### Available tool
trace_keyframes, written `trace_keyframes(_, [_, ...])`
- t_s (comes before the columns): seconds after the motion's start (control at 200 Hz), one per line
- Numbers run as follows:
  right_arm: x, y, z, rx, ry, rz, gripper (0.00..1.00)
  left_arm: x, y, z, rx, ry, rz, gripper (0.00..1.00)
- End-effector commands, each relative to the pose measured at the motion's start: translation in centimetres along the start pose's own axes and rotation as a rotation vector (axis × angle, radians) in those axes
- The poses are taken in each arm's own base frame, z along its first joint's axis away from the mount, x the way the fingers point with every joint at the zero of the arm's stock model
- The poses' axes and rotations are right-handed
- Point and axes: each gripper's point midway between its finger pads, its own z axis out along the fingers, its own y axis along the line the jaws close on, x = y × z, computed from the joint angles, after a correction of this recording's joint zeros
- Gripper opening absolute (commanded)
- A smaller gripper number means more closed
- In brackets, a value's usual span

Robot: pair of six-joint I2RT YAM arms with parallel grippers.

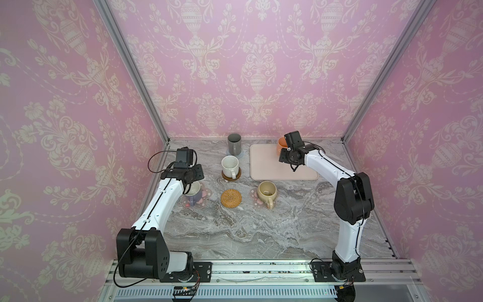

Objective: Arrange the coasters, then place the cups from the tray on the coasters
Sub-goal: 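Lower the right gripper over the orange mug on the tray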

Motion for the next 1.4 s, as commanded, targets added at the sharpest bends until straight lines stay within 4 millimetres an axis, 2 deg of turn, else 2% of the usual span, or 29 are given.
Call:
trace_keyframes(0.0, [-0.5, 0.2, 0.6, 0.047, 0.004, -0.018, 0.54, -1.6, -0.3, 0.4, 0.011, -0.035, 0.015, 0.39])
trace_keyframes(0.4, [-2.7, 1.9, 4.5, 0.081, -0.003, -0.016, 0.52, -2.2, -1.1, 3.0, 0.034, -0.014, 0.026, 0.39])
trace_keyframes(0.676, [-2.8, 1.7, 6.7, 0.124, 0.000, -0.020, 0.52, -2.5, -1.4, 4.3, 0.038, 0.007, 0.030, 0.39])
trace_keyframes(1.061, [-3.4, -0.1, 8.0, 0.181, -0.020, 0.006, 0.51, -2.7, -2.2, 6.2, 0.062, 0.037, 0.009, 0.38])
trace_keyframes(1.396, [-3.3, -2.8, 7.4, 0.227, -0.016, 0.029, 0.50, -2.9, -2.8, 6.5, 0.088, 0.042, -0.009, 0.38])
